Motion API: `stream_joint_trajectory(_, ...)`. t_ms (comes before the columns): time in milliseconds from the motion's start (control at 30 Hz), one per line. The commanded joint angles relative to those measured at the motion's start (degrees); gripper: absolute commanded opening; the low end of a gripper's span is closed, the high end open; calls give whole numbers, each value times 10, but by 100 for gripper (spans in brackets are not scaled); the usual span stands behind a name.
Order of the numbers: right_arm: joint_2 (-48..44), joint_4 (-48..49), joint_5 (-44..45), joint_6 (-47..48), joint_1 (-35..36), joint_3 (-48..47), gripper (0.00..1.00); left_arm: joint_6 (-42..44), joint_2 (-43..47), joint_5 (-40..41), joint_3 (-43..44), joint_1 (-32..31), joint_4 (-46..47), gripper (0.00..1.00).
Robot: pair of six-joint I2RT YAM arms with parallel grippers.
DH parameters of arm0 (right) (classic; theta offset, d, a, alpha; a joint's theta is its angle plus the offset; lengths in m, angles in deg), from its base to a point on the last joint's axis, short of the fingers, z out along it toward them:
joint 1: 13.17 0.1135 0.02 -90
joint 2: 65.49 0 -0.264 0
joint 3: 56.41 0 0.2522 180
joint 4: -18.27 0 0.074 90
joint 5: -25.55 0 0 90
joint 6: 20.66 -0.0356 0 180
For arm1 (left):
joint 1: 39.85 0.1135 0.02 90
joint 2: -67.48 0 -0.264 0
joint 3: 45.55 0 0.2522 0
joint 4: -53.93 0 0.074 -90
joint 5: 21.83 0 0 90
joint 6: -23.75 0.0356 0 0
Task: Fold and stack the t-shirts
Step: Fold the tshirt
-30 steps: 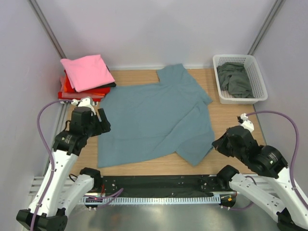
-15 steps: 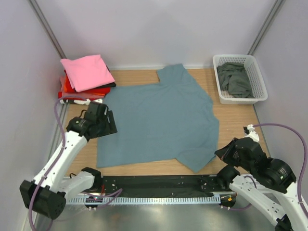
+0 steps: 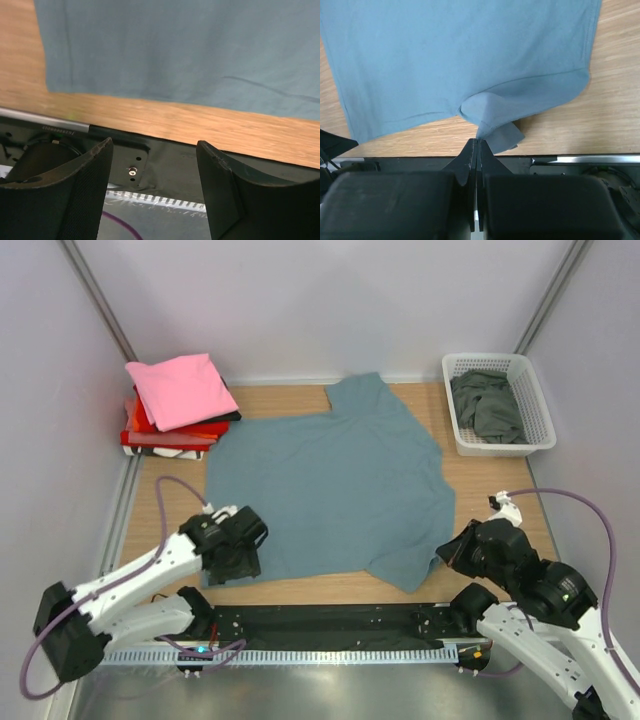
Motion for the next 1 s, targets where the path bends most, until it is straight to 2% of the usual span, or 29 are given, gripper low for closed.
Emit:
stream_joint_trajectory(0, 19, 52, -8, 44, 1, 4, 1, -110, 108, -7, -59, -2, 13, 69)
stream_joint_trajectory(100, 26, 71, -21, 53, 1, 19, 1, -198, 233, 40, -113, -2, 22, 72)
stream_joint_trajectory(200, 39, 84, -31, 63, 1, 29, 1, -254, 282, 88, -115, -2, -18, 75)
stream_joint_trajectory(300, 41, 95, -36, 67, 1, 39, 1, -289, 246, 112, -113, -2, -54, 79)
stream_joint_trajectory(533, 56, 108, -41, 77, 1, 48, 1, -293, 155, 99, -141, 13, -12, 81)
stream_joint_trajectory(633, 64, 110, -36, 82, 1, 46, 1, -249, 148, 76, -146, 48, 19, 82)
stream_joint_trajectory(733, 71, 117, -28, 87, 0, 49, 1, -176, 117, 14, -159, 125, 72, 82)
stream_joint_trajectory(867, 89, 136, -30, 93, 2, 56, 1, -155, 46, 12, -155, 140, 88, 79)
stream_joint_trajectory(967, 101, 141, -30, 94, 2, 57, 1, -158, 37, 12, -161, 142, 97, 74)
